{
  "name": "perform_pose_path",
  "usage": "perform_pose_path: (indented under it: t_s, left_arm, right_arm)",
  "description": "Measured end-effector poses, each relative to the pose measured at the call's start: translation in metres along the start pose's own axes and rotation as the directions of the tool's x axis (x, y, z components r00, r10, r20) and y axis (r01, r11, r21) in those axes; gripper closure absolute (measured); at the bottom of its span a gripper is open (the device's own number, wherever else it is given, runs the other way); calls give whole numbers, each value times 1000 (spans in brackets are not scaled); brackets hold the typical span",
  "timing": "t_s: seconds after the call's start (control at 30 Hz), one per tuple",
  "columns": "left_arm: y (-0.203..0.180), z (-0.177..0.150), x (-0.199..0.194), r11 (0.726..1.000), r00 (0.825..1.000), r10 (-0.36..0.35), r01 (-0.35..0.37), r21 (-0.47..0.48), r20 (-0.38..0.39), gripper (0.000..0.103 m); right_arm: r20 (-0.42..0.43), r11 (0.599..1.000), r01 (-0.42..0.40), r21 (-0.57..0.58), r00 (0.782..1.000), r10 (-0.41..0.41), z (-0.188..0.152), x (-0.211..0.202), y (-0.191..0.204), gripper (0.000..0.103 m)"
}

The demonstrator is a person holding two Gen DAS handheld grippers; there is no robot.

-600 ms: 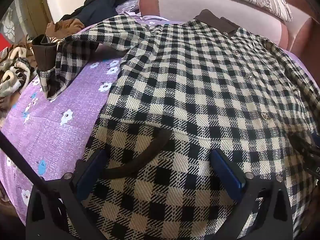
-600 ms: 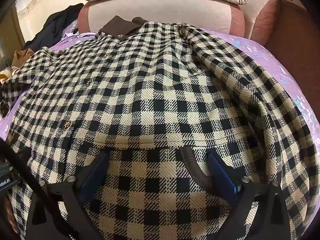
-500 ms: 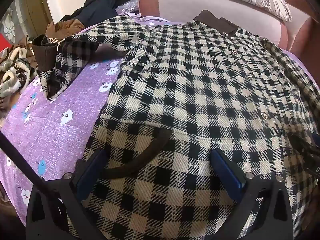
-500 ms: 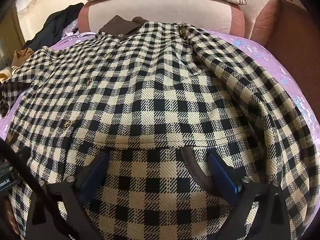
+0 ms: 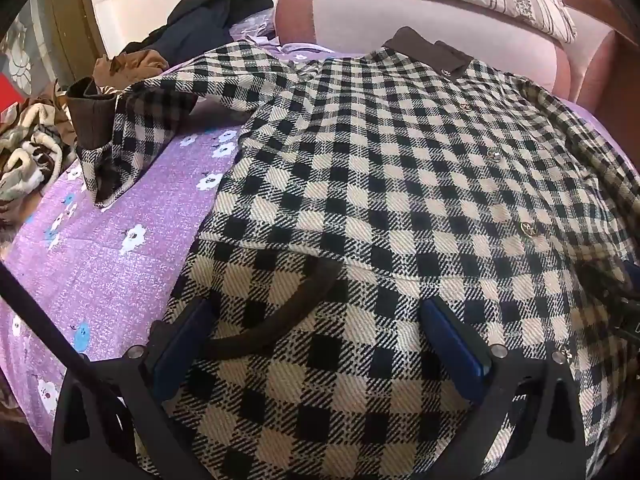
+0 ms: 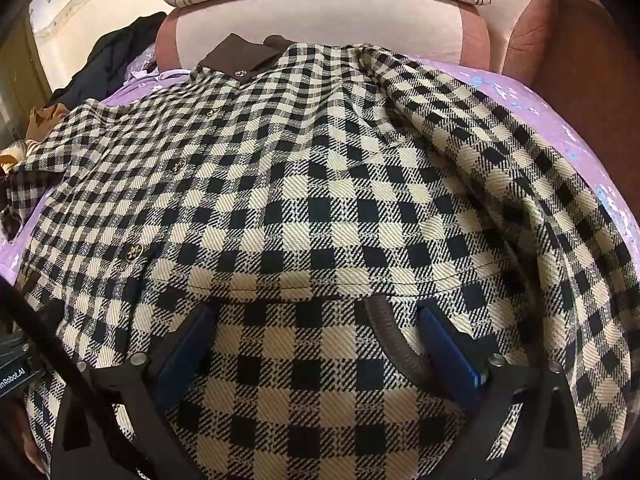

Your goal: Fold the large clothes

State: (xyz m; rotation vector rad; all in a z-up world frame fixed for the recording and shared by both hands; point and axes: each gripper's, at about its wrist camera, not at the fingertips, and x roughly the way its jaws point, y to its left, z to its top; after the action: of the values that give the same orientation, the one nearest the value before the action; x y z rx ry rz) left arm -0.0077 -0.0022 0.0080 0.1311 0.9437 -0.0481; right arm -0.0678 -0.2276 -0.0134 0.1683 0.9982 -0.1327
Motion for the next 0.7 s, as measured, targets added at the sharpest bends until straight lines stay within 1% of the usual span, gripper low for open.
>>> perform_pose_path:
  t_s: [0.17,0.23,0.4,0.47,0.5,0.53,0.6,0.7]
  left_arm:
    - [0,9,6,1000,1000,-4,4,-7,-29,0]
    - [0,12,8,1000,999,-3,3,-6,-39,0]
    - [-1,9,3,1000,1000,7,-7,0,-19,0]
    - [1,5,-5,1000,1000,25,-25,-4,9,0]
    - [3,5,-12,1000,999,28,-27,-12,40,0]
    - [6,2,-19,1000,998,28,-27,-16,64,0]
    - [12,2,-31,999,994,35,-33,-24,104,0]
    - [24,2,-44,999,989,16,-10,-41,149,0]
  right_arm:
    - [-14,1000,28,-8,999,-28,6,5,9,0]
    - [-16,1000,26,-3,1000,-26,4,4,5,0]
    - [-9,1000,9,0,1000,-9,5,2,3,0]
    - [-15,1000,14,-12,1000,-15,3,-1,3,0]
    - [-14,1000,20,-19,1000,-20,2,-4,3,1]
    - [-9,999,25,-25,1000,-25,0,-8,5,3]
    - [8,999,32,-31,999,-32,-5,-17,6,8]
    - [58,997,59,-40,997,-57,-14,-35,12,9]
